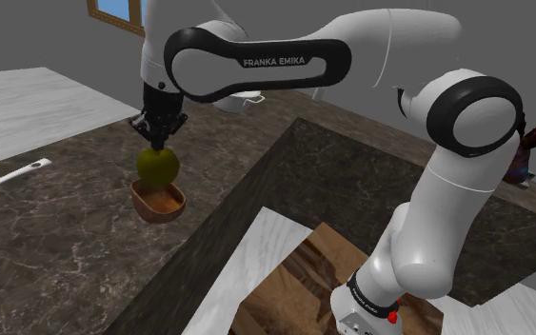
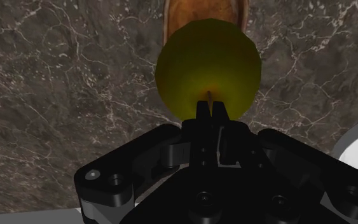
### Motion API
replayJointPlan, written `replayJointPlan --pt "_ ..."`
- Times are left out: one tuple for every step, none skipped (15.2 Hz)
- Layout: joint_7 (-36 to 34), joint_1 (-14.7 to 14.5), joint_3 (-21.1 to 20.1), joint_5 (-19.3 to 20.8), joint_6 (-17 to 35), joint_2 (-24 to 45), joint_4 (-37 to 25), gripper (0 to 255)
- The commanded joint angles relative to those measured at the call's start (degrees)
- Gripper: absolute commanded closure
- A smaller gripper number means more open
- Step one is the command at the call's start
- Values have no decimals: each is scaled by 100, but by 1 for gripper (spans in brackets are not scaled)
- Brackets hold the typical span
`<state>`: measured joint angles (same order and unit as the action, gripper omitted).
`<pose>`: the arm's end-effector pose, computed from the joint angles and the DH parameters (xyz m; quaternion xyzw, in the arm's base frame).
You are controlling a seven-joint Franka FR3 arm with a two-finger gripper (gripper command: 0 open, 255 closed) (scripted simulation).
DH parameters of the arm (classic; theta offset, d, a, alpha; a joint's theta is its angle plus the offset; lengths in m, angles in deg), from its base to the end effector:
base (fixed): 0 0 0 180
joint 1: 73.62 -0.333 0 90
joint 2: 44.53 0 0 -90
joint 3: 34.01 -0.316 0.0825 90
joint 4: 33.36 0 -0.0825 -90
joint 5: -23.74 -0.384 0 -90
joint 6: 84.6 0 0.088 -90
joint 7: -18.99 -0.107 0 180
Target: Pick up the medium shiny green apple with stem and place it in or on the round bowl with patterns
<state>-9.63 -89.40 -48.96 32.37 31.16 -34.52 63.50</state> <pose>0.5514 0.3057 0.5090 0.9947 0.0418 0.0939 0.0018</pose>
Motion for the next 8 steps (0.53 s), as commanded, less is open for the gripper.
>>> replayJointPlan --pt "-31 -4 0 17 148 19 127 255" --pt "-41 -4 2 25 220 30 190 255" --pt "-52 -3 5 34 293 42 251 255" --pt "-63 -3 7 43 365 56 310 255" --pt "-74 -3 9 53 437 71 368 255" --pt "-81 -3 11 59 480 80 403 255" --pt "-81 -3 11 59 480 80 404 255" --pt "-81 -3 11 59 480 80 403 255"
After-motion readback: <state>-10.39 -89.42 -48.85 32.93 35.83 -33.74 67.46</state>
